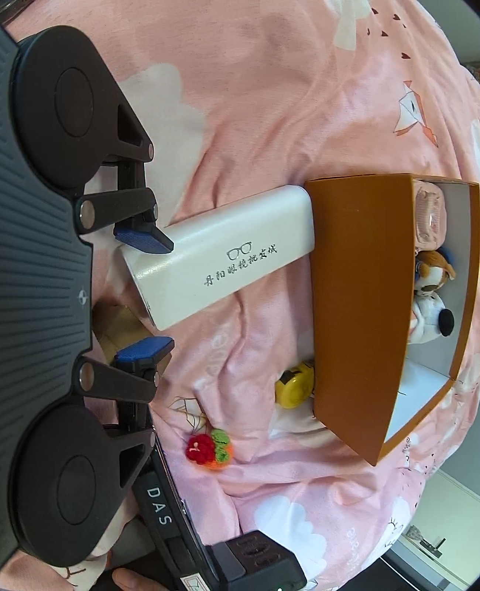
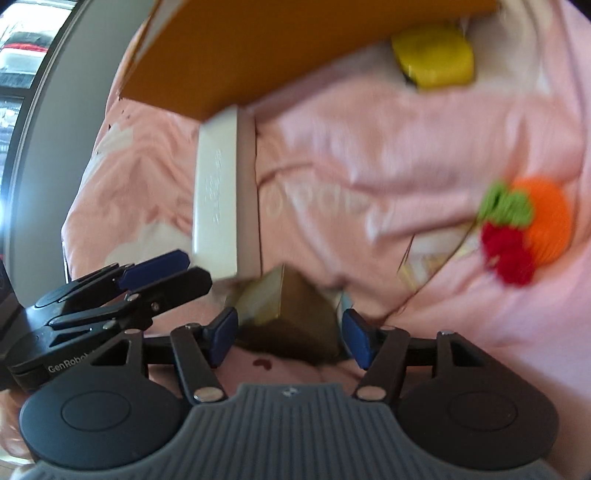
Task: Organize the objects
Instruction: 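Move both grippers toward the white power bank and small brown box, then grasp the small brown box with the right gripper while the left approaches the white power bank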
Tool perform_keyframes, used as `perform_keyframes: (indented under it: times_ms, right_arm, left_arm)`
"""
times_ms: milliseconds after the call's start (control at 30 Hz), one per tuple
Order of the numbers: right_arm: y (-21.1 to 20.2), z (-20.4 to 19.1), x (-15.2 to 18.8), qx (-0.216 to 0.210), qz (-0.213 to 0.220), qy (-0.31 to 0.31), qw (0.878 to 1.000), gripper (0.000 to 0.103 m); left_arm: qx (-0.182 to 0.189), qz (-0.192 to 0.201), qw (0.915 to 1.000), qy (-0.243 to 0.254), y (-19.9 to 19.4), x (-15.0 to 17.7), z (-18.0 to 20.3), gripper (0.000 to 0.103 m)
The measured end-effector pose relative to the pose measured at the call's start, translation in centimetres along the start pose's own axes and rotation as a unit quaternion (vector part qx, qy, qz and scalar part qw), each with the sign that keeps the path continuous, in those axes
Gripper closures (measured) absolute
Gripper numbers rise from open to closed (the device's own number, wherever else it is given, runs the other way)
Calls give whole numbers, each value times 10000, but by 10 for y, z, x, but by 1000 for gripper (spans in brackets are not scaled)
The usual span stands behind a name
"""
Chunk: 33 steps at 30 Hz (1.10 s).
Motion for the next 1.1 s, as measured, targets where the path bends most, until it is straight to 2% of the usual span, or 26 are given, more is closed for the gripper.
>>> perform_keyframes:
  times_ms: [233,333,400,467,533,567,633,700,867,1000,1067,1100]
  right_arm:
    - [12,4,-2,-247,-79,286,9993,43]
    - [8,6,-2,-297,65,379,9988,58]
    - [2,2,-2,-256,227,327,9989,76]
    - [-6,-3,-2,-172,380,194,9989,86]
    - [-10,-6,-2,-112,415,70,9991,87]
    - [-9,-6,-3,-116,405,72,9991,87]
    - [-7,0,-3,-170,332,217,9991,79]
    - [1,7,-2,-265,73,443,9986,50]
    - [15,11,-2,-370,-270,566,9973,40]
    - [28,17,-3,-505,-514,735,9947,29]
    - [31,19,-2,-544,-574,787,9938,30]
    - [30,18,-2,-542,-533,780,9940,35]
  left_arm:
    - [-8,-28,9999,-104,1,0,-5,44]
    - [8,-14,9999,-118,0,0,-5,44]
    - [16,0,9999,-125,-1,0,-5,44]
    - [35,6,9999,-138,-1,0,-6,44]
    - [52,-1,9999,-149,0,0,-6,44]
    - [58,-7,9999,-152,0,0,-6,44]
    - [57,2,9999,-151,-1,0,-6,44]
    - [61,15,9999,-152,-1,1,-7,44]
    - [67,21,9998,-172,-1,2,-7,44]
    - [70,34,9998,-175,-2,2,-8,44]
    - [70,45,9998,-184,-2,2,-9,44]
    - [69,48,9998,-193,-3,2,-10,44]
Point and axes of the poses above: each gripper's, at about its wrist camera, not at the fingertips, and y roughly the way its jaws point, z to its right, x to its underside, the point moved 1 cm from there along y, roughly the way its jaws point, and after that the axes turned 3 degrees about -y, right-handed, at the moved point
